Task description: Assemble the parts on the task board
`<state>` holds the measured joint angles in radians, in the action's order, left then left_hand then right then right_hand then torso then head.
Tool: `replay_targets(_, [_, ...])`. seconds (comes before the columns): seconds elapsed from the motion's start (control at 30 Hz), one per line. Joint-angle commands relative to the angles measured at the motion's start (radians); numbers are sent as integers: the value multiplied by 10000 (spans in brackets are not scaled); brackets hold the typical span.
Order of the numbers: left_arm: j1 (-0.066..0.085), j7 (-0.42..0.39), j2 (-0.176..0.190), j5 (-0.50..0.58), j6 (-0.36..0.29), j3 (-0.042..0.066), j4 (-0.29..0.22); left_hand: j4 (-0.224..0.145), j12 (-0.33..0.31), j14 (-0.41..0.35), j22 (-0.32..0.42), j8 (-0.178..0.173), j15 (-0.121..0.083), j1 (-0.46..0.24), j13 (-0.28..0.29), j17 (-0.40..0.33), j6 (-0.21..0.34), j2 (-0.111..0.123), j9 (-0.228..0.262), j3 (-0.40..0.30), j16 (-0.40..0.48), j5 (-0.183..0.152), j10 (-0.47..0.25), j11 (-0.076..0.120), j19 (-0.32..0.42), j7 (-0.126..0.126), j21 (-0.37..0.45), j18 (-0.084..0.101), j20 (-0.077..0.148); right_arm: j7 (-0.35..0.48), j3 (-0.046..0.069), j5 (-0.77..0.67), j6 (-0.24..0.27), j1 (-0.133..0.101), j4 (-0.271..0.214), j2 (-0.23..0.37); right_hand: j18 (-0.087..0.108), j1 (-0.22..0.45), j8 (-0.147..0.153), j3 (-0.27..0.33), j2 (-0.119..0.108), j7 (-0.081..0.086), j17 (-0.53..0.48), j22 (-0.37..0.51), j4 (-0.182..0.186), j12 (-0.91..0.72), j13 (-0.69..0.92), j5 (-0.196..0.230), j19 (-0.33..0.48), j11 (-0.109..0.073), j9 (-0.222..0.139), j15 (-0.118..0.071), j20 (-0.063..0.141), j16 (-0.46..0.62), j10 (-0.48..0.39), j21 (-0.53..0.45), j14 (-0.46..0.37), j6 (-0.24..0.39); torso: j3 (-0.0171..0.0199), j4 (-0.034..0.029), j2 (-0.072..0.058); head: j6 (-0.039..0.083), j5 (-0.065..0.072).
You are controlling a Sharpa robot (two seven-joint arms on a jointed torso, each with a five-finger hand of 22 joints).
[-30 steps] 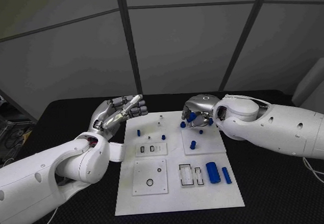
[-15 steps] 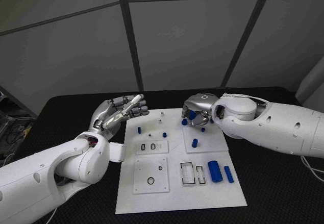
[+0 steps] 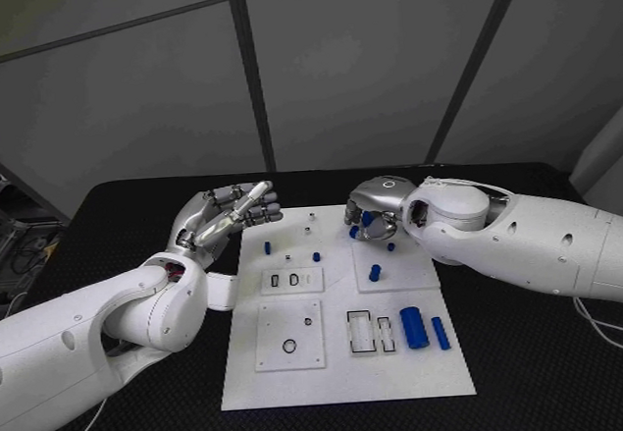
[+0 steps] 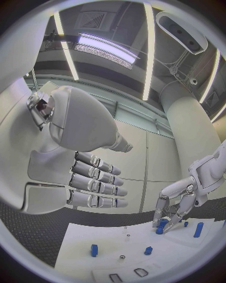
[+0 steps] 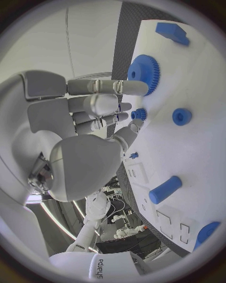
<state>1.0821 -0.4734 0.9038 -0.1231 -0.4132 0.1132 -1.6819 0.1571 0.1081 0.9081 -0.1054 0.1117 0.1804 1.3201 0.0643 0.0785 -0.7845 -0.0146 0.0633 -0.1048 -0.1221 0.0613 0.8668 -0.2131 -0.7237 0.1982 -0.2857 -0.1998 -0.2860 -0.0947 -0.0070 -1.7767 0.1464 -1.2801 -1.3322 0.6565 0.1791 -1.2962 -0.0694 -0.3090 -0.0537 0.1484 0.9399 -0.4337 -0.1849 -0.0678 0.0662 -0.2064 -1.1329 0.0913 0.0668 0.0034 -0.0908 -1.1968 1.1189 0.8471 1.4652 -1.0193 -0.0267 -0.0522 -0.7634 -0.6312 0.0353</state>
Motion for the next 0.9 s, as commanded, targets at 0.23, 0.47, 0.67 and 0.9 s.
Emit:
replay_targets(0.23, [13, 19, 0, -90, 243, 9, 5, -85, -52, -83, 15, -40, -10, 113, -8, -17, -31, -28, 3, -2, 36, 8, 41, -30, -56, 598, 28, 187, 6, 15, 9, -85, -370, -54, 88, -78, 55, -14, -74, -278, 10, 6, 437, -110, 90, -111, 32, -47, 31, -22, 40, 17, -3, -384, 365, 232, 365, -174, -1, -20, -38, -93, 5])
replay_targets(0.47, [14, 30, 36, -90, 249, 9, -26, -85, -52, -83, 15, -40, -10, 113, -8, -17, -31, -28, 3, -2, 36, 8, 41, -30, -56, 598, 28, 187, 6, -54, 9, -85, -563, -77, 164, -115, 53, -10, -102, -385, 8, 11, 607, -151, 140, -107, 29, -45, 41, -27, 48, 11, 2, -526, 451, 305, 364, -278, -7, -16, -69, -140, 4])
replay_targets(0.67, [15, 48, 56, -90, 253, 9, -45, -85, -55, -82, 19, -44, -9, 112, -8, -18, -40, -36, 4, -3, 43, 9, 42, -31, -58, 600, 31, 187, 5, -87, 8, -85, -707, -90, 209, -149, 54, -32, -122, -542, 17, -8, 793, -206, 197, -98, 27, -36, 53, -47, 52, -7, 11, -688, 559, 402, 365, -385, -3, -20, -65, -216, 0])
replay_targets(0.9, [16, 61, 91, -90, 246, 9, -65, -84, -57, -82, 22, -46, -9, 111, -8, -18, -42, -44, 4, -6, 48, 9, 43, -32, -59, 602, 33, 187, 5, -172, 8, -86, -762, -97, 214, -137, 61, -216, -202, -878, 70, -41, 937, -302, 209, -130, 51, 138, 93, -116, 81, -67, 57, -843, 831, 565, 337, -647, 0, -6, -71, -291, -7])
